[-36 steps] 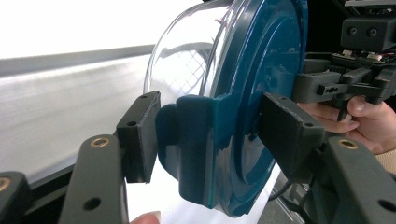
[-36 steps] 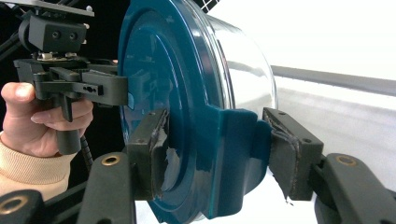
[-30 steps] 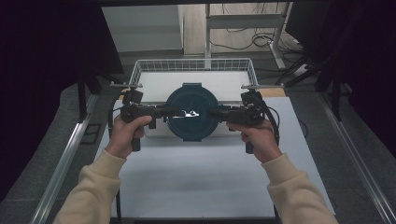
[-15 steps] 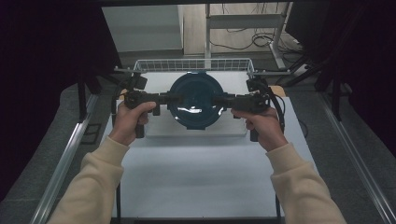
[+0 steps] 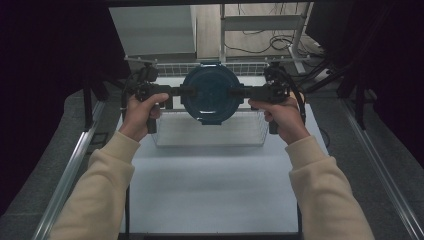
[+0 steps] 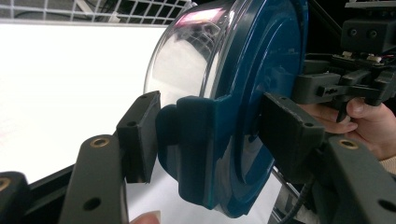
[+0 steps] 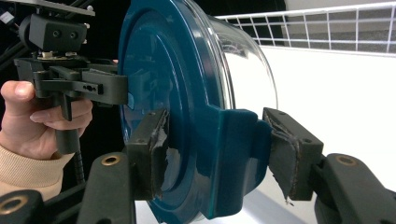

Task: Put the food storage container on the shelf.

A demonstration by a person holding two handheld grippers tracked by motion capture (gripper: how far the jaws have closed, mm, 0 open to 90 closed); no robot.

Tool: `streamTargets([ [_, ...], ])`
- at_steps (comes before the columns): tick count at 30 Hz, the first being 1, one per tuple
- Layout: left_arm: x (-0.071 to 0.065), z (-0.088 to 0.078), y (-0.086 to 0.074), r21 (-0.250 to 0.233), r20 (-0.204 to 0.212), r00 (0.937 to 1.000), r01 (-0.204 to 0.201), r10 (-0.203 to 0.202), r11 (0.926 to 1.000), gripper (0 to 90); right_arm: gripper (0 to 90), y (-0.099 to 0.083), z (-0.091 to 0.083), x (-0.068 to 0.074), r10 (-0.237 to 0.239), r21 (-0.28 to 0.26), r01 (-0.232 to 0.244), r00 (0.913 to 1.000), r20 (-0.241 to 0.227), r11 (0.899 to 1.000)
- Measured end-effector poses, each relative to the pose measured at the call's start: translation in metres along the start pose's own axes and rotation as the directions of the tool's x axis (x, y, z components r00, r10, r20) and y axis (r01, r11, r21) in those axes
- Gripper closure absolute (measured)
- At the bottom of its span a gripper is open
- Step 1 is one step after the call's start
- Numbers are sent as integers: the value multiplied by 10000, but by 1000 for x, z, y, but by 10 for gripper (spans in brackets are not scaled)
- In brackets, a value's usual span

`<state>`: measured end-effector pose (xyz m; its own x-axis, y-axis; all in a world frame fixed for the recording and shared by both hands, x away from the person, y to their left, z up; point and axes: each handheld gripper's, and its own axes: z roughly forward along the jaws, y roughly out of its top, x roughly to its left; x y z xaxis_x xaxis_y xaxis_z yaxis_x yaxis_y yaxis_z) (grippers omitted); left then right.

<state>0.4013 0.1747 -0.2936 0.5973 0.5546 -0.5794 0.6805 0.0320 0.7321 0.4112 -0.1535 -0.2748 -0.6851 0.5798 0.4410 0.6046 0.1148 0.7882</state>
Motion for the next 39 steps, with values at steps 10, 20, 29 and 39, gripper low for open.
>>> streamTargets([
  [10,15,8,14,60,-104,9997,207,-206,9998,404,426,15,14,-19,223,39,-223,9997,-124,9997],
  [20,41,25,29,318,-118,9970,773,-770,9965,401,425,25,31,-43,845,165,-845,9964,-11,9963],
  [29,62,36,31,35,-69,9858,1678,-1678,9858,403,399,25,46,-57,1842,16,-1842,9828,104,9829],
  [39,86,47,32,-142,84,9513,3082,-3081,9512,389,355,22,62,-70,3668,136,-3670,9302,162,9301],
])
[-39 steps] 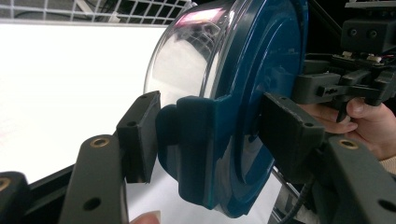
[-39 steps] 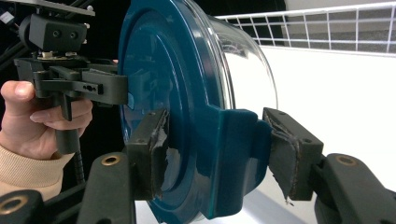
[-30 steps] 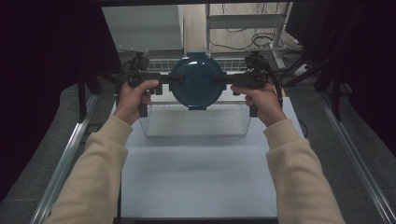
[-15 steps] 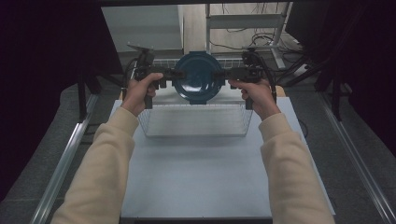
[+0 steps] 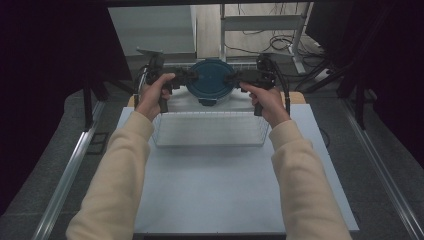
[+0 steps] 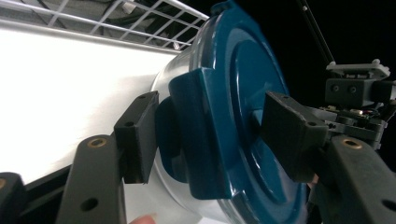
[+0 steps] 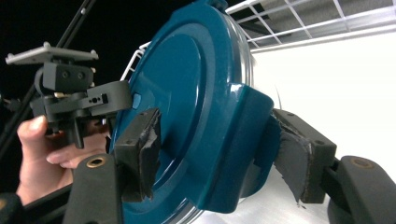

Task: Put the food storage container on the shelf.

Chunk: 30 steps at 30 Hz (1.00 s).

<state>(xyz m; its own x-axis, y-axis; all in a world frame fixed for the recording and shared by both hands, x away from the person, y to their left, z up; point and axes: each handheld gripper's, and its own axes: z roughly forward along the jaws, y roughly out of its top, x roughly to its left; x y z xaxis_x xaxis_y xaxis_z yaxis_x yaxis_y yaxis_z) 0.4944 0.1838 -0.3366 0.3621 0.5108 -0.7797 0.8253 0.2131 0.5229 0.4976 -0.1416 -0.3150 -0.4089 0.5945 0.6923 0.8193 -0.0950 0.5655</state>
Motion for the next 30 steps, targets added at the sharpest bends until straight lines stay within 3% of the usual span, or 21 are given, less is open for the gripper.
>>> streamTargets([
  [7,3,2,-1,-150,-34,9998,193,-194,9997,387,350,1,5,-6,338,-15,-338,9994,-114,9994],
  [11,3,2,-2,-119,-33,10000,-21,20,9999,374,343,0,5,-9,385,-80,-387,9991,-203,9992],
  [13,2,3,-2,-116,-87,9998,-179,178,9998,348,330,0,6,-8,299,-97,-301,9994,-169,9995],
  [14,-1,2,-3,-151,-198,9988,-457,454,9988,332,274,-2,6,-3,-71,-207,74,9998,178,9998],
  [15,-1,2,-3,-151,-198,9988,-457,454,9988,303,242,-3,6,1,-343,-346,361,9981,518,9987],
  [16,-3,1,-4,-264,-388,9957,-857,846,9960,274,220,-5,6,5,-594,-465,629,9955,744,9969],
  [17,-3,1,-4,-264,-388,9957,-857,846,9960,255,220,-5,6,5,-594,-465,629,9955,744,9969],
  [19,-7,-6,-5,-550,-637,9908,-1232,1196,9909,223,159,-8,2,14,-1169,-593,1240,9868,1119,9905],
  [22,-10,-16,-7,-723,-798,9859,-1525,1467,9856,199,129,-11,-6,22,-2050,-634,2191,9625,1779,9737],
  [23,-10,-16,-7,-723,-798,9859,-1525,1467,9856,195,129,-11,-6,22,-2050,-634,2191,9625,1779,9737],
  [24,-15,-25,-10,-816,-965,9794,-1851,1771,9793,194,128,-14,-14,26,-2500,-596,2658,9485,1947,9622],
  [25,-15,-25,-10,-816,-965,9794,-1851,1771,9793,194,128,-16,-19,28,-2663,-669,2835,9443,1933,9566],
  [26,-20,-34,-17,-1114,-1296,9686,-2271,2124,9675,197,128,-18,-24,29,-2842,-704,3010,9409,1843,9510],
  [27,-20,-34,-17,-1114,-1296,9686,-2271,2124,9675,206,128,-18,-24,29,-2842,-704,3010,9409,1843,9510],
  [28,-23,-43,-24,-1300,-1400,9623,-2514,2333,9591,213,129,-24,-34,30,-3261,-766,3414,9313,1619,9368],
  [29,-23,-43,-24,-1300,-1400,9623,-2514,2333,9591,218,131,-27,-39,30,-3475,-707,3622,9235,1624,9294],
  [30,-24,-49,-33,-1171,-1374,9582,-2673,2509,9565,221,135,-30,-43,30,-3663,-674,3811,9156,1661,9221],
])
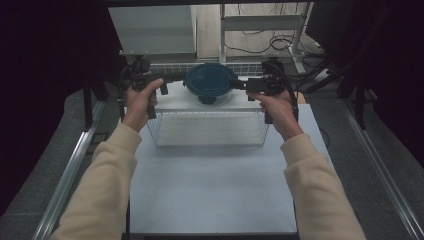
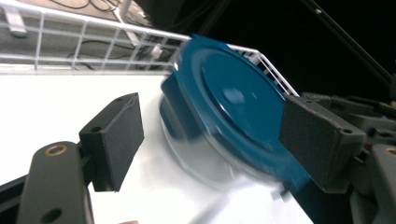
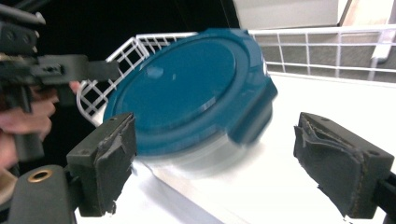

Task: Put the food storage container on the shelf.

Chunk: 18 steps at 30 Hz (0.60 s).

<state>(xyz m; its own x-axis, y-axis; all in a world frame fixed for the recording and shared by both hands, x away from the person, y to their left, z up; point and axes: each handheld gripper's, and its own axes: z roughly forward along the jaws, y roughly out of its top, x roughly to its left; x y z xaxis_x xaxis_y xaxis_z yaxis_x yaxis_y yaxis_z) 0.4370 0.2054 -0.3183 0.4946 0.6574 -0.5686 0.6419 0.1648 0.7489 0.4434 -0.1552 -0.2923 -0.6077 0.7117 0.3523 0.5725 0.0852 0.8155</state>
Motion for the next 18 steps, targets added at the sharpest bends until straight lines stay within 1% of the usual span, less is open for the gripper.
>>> streamTargets([
  [1,0,0,0,0,0,10000,0,0,10000,223,135,0,0,0,0,0,0,10000,0,10000],
  [2,-4,-7,-9,182,-111,9994,-320,322,9993,225,142,-8,-10,0,-285,-59,285,9996,30,9996],
  [3,-4,-7,-9,182,-111,9994,-320,322,9993,228,145,-13,-15,0,-405,-47,405,9992,27,9992],
  [4,-8,-15,-21,208,-115,9985,-524,527,9984,234,149,-18,-20,0,-518,-55,519,9986,53,9986],
  [5,-9,-18,-27,275,7,9984,-560,560,9981,239,151,-24,-25,1,-710,-36,711,9974,88,9975],
  [6,-12,-21,-33,378,78,9973,-736,734,9966,240,156,-29,-30,2,-941,-52,941,9955,88,9955],
  [7,-12,-21,-33,378,78,9973,-736,734,9966,240,156,-29,-30,2,-941,-52,941,9955,88,9955],
  [8,-18,-28,-48,592,-149,9895,-1424,1435,9880,240,170,-42,-41,5,-1351,-240,1350,9908,6,9905],
  [10,-24,-35,-65,679,-251,9821,-1846,1866,9805,240,184,-55,-53,8,-1743,-524,1737,9847,-62,9834],
  [11,-24,-35,-65,679,-251,9821,-1846,1866,9805,240,184,-55,-53,8,-1743,-524,1737,9847,-62,9834],
  [12,-28,-41,-85,769,-302,9736,-2233,2261,9717,240,193,-71,-62,12,-1990,-661,1982,9800,-54,9779],
  [13,-28,-41,-85,769,-302,9736,-2233,2261,9717,240,193,-71,-62,12,-1990,-661,1982,9800,-54,9779],
  [14,-29,-45,-105,896,-105,9713,-2359,2377,9676,240,197,-90,-69,15,-2295,-675,2283,9733,-102,9712],
  [16,-28,-48,-125,1065,44,9730,-2300,2308,9674,237,203,-110,-73,17,-2460,-692,2447,9692,-104,9671],
  [17,-28,-48,-125,1065,44,9730,-2300,2308,9674,238,203,-110,-73,17,-2460,-692,2447,9692,-104,9671],
  [18,-27,-49,-134,1145,47,9731,-2292,2302,9666,238,206,-132,-75,16,-2502,-546,2491,9681,-139,9669],
])
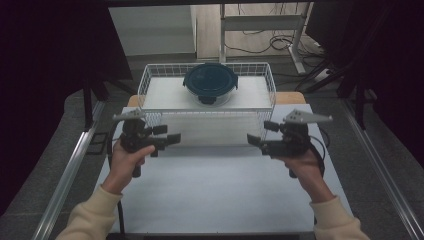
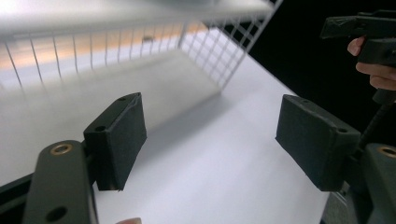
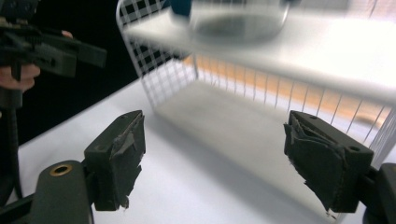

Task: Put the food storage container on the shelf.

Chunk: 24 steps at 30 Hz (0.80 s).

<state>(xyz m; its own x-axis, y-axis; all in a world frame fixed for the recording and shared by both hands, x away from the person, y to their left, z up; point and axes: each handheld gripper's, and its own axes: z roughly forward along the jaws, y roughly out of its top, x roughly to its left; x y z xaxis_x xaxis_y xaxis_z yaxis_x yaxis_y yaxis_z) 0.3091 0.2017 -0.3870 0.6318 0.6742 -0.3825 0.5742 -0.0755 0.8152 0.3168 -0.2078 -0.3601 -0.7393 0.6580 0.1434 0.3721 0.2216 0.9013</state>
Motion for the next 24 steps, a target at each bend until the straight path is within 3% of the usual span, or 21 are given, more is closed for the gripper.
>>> streamTargets([
  [2,-4,1,-25,190,-232,9994,-246,250,9995,238,209,-23,-1,3,62,145,-62,10000,8,9999],
  [3,-4,1,-25,190,-232,9994,-246,250,9995,237,209,-23,-1,3,62,145,-62,10000,8,9999],
  [4,-5,3,-40,244,-448,9981,-407,418,9989,237,213,-45,-3,4,11,343,-15,9999,112,9994],
  [6,-6,5,-45,321,-575,9971,-487,505,9983,237,226,-64,-5,6,-309,417,287,9980,544,9987],
  [7,-6,6,-51,343,-684,9963,-505,528,9981,237,226,-64,-5,6,-309,417,287,9980,544,9987],
  [8,-7,10,-62,478,-809,9948,-583,621,9972,236,229,-79,-5,6,-516,571,480,9966,636,9972],
  [11,-9,15,-78,662,-827,9940,-664,718,9956,235,231,-97,-5,3,-341,924,283,9975,612,9953],
  [13,-9,18,-84,781,-806,9940,-673,735,9947,235,231,-103,-4,2,-290,1025,221,9974,659,9945],
  [14,-10,24,-94,1233,-724,9942,-702,795,9899,233,232,-111,-2,-1,-80,1221,0,9978,653,9925],
  [17,-11,30,-107,1573,-807,9930,-725,860,9849,232,234,-123,2,-3,190,1469,-281,9978,630,9888],
  [21,-12,32,-112,1676,-828,9926,-744,893,9830,232,234,-131,4,0,82,1648,-170,9985,541,9862],
  [22,-12,34,-111,1565,-844,9944,-506,644,9864,233,234,-133,5,1,-43,1584,-33,9988,480,9874],
  [24,-12,35,-111,1548,-866,9941,-513,652,9866,234,234,-135,7,1,-42,1654,-29,9991,425,9862],
])
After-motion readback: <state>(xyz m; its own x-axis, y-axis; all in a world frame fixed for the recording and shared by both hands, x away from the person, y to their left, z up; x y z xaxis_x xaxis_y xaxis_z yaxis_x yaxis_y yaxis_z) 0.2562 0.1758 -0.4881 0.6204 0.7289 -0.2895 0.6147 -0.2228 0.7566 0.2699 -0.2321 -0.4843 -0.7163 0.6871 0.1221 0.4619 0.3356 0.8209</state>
